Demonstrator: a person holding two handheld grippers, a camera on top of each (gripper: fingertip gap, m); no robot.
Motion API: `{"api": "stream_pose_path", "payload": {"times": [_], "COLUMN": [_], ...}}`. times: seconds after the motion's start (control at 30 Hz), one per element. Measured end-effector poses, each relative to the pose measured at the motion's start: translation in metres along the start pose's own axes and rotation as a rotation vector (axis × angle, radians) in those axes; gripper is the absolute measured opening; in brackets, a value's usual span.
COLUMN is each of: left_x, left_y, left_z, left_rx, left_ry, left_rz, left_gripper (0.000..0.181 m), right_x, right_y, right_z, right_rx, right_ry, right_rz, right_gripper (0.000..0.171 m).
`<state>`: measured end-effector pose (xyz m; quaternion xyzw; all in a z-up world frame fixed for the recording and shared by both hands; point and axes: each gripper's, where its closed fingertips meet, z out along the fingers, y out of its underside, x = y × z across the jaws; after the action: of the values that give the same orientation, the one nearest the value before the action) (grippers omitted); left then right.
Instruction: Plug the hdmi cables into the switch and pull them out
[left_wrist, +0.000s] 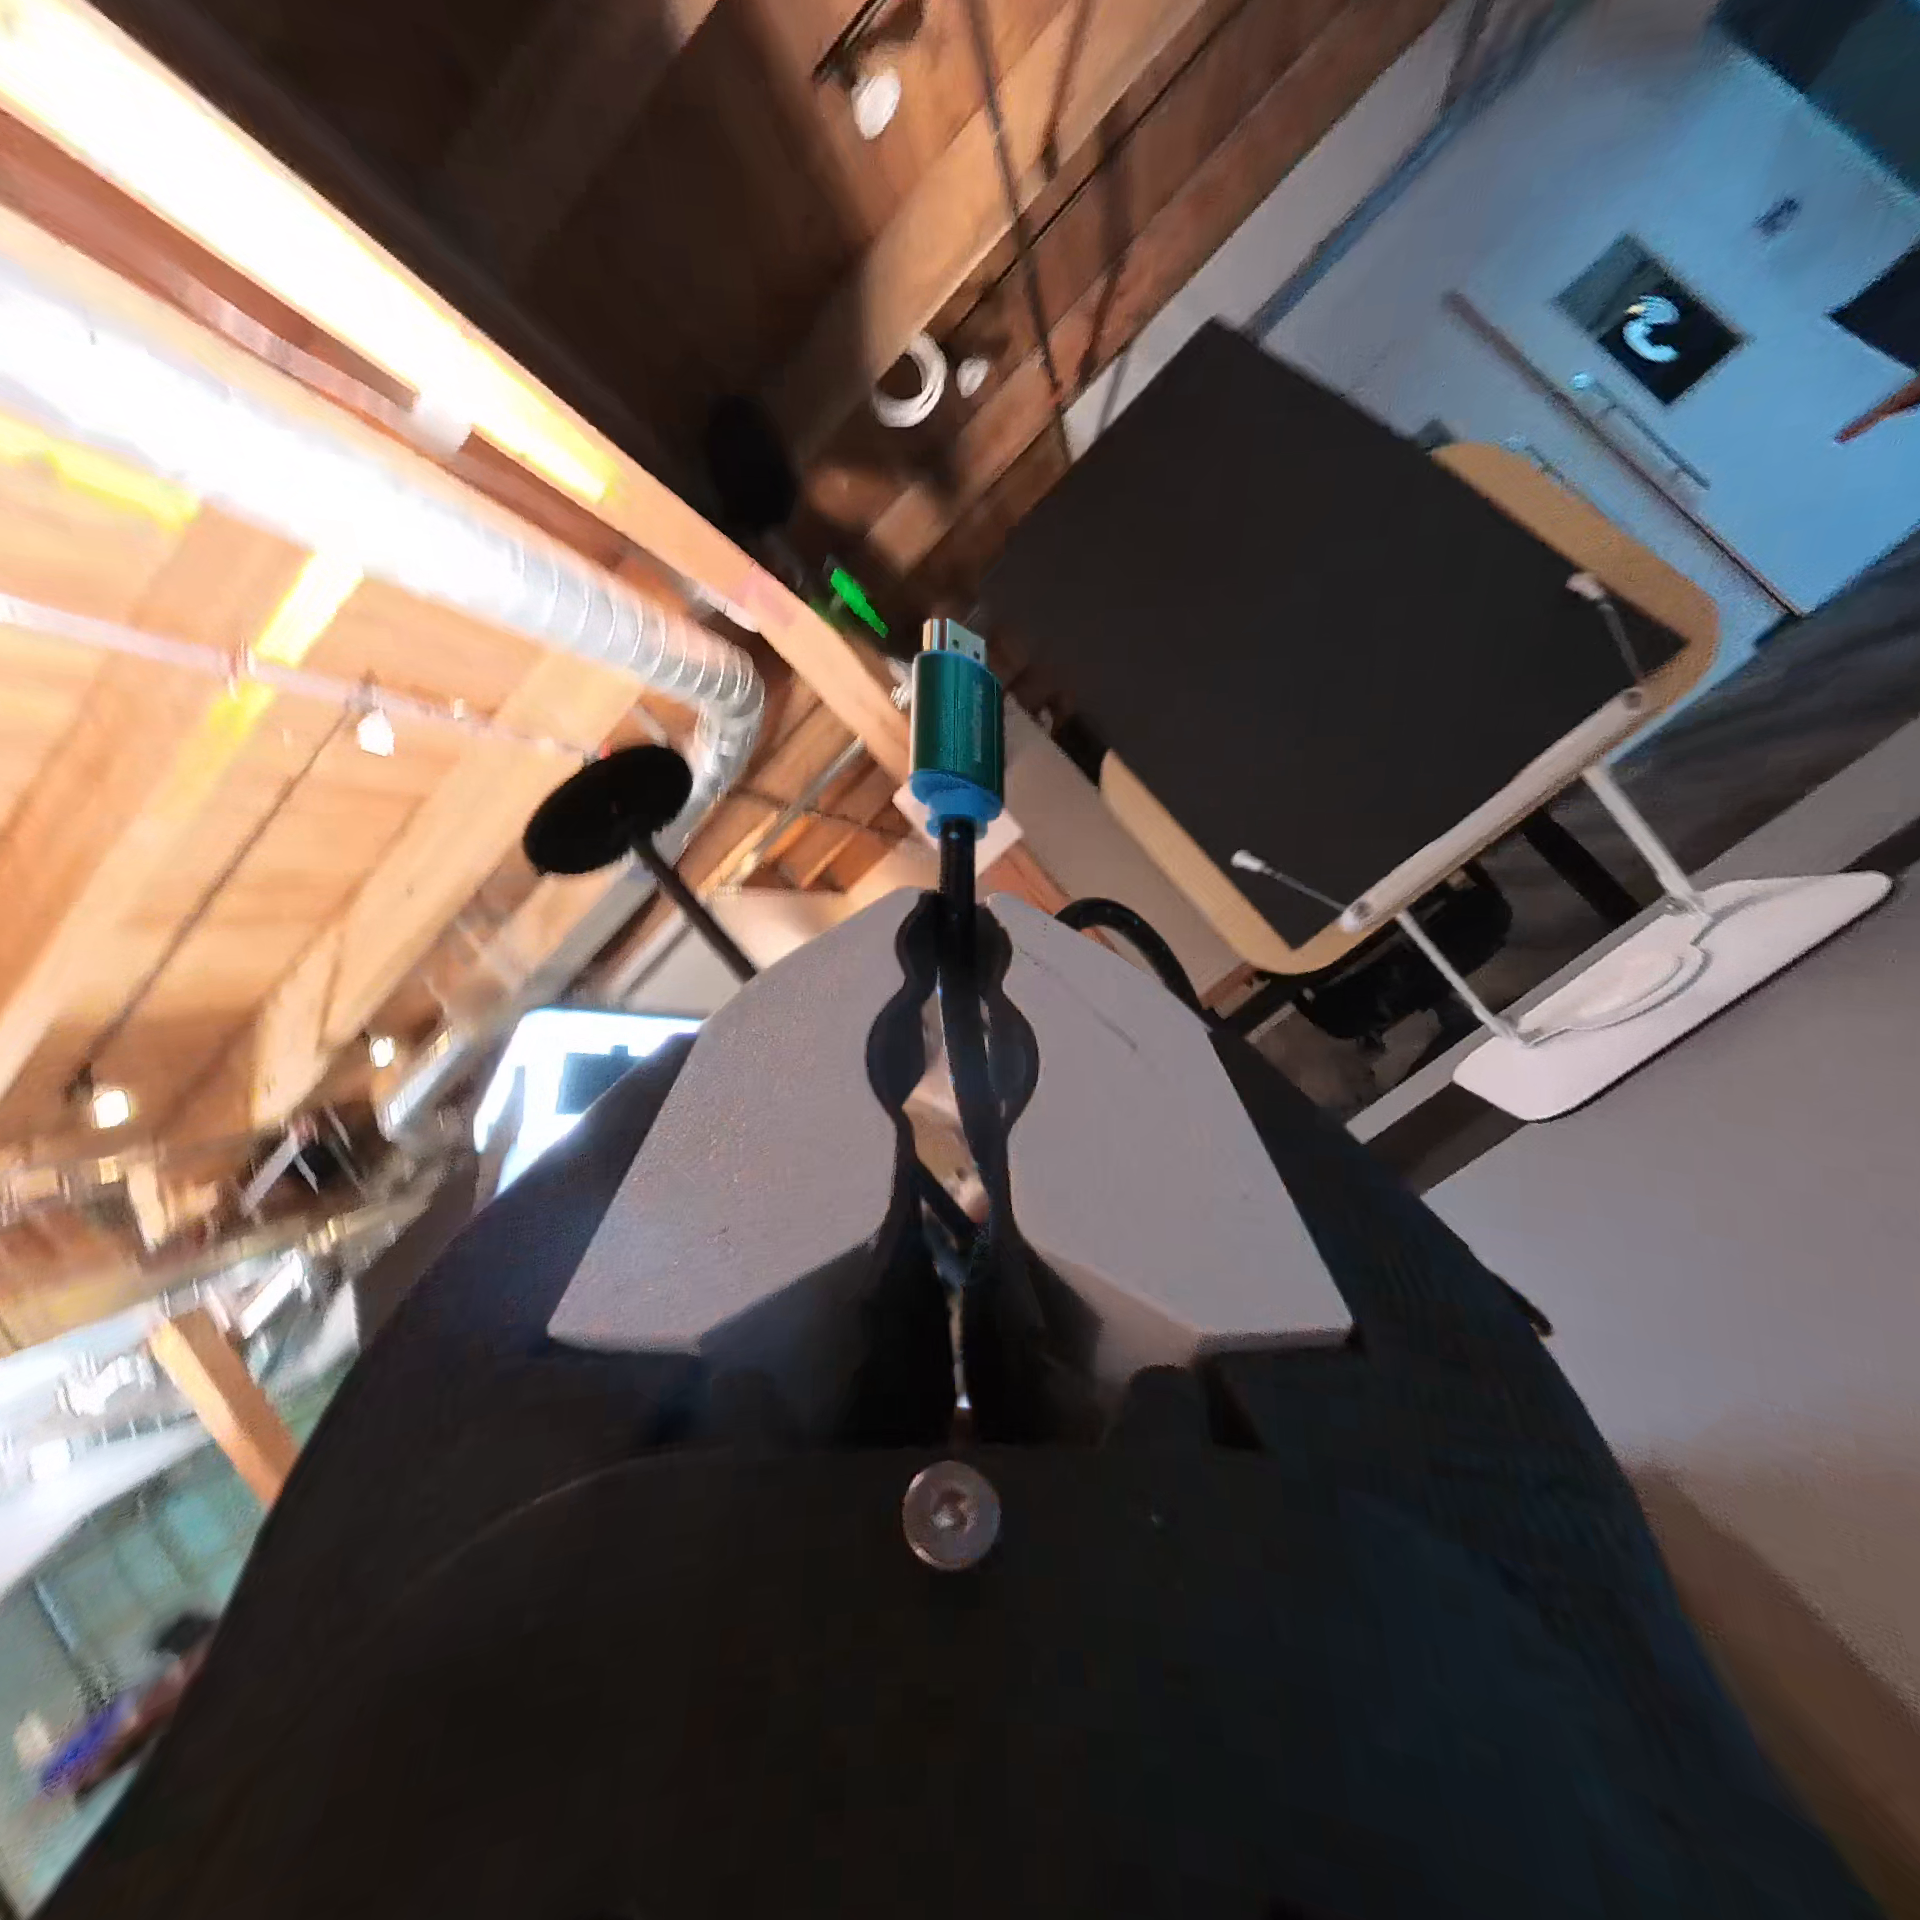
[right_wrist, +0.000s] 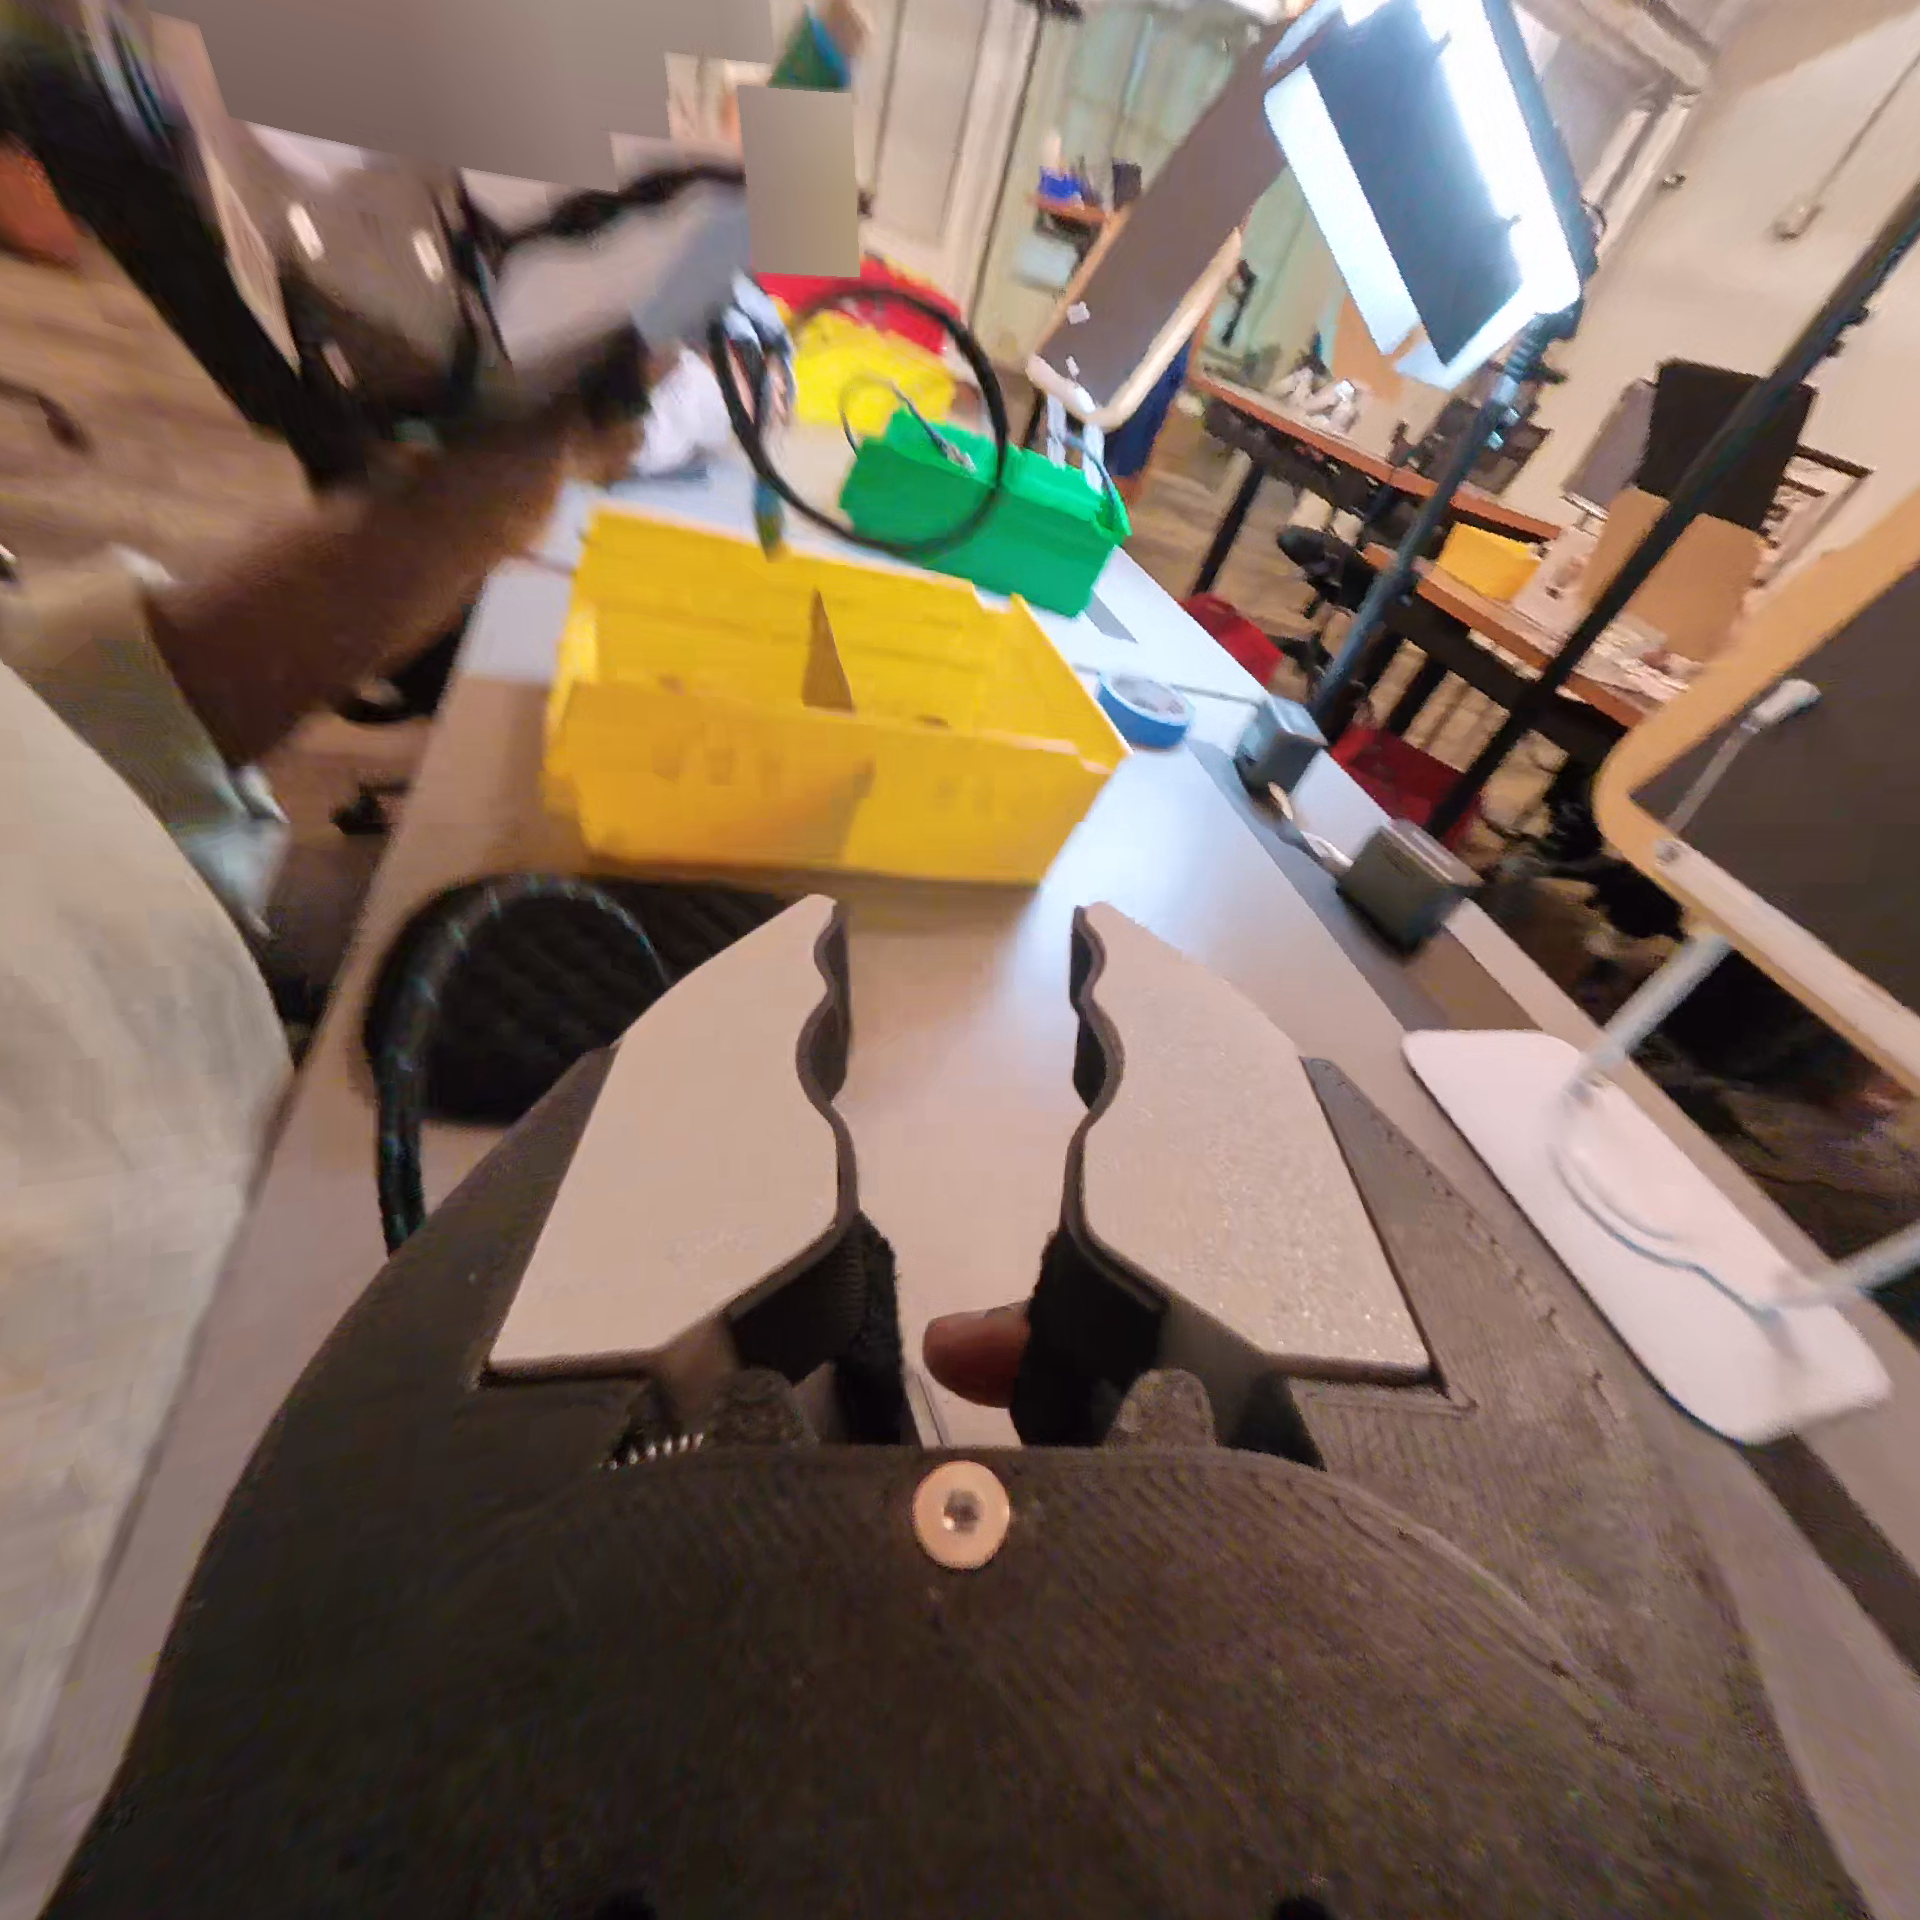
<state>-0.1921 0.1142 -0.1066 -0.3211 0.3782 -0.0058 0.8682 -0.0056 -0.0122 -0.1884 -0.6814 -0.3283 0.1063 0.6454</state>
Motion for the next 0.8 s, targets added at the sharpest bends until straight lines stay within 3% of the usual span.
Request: {"api": "stream_pose_path", "payload": {"times": [0.1,0.27,0.47,0.57,0.6,0.7,0.8], "left_x": [0.050,0.113,0.147,0.155,0.156,0.140,0.113], "left_y": [-0.028,-0.063,-0.072,-0.073,-0.072,-0.075,-0.075], "left_z": [0.009,0.002,-0.008,-0.010,-0.009,0.001,0.008], "left_rx": [0.121,0.280,0.324,0.329,0.323,0.268,0.230], "left_ry": [0.142,0.376,0.517,0.559,0.566,0.535,0.531], "left_rz": [0.094,0.057,0.028,0.009,-0.024,-0.393,-1.070], "left_gripper": [0.006,0.006,0.006,0.006,0.007,0.022,0.038], "right_x": [-0.009,-0.010,-0.034,-0.039,-0.040,-0.037,-0.021], "right_y": [-0.027,-0.052,-0.056,-0.047,-0.047,-0.057,-0.062], "right_z": [0.017,0.029,0.034,0.038,0.037,0.034,0.030], "right_rx": [0.095,0.137,0.155,0.116,0.116,0.163,0.138], "right_ry": [-0.088,-0.141,-0.269,-0.270,-0.263,-0.154,0.045], "right_rz": [0.014,-0.054,-0.108,-0.188,-0.232,-0.455,-0.753], "right_gripper": [0.053,0.052,0.036,0.013,0.013,0.012,0.012]}}
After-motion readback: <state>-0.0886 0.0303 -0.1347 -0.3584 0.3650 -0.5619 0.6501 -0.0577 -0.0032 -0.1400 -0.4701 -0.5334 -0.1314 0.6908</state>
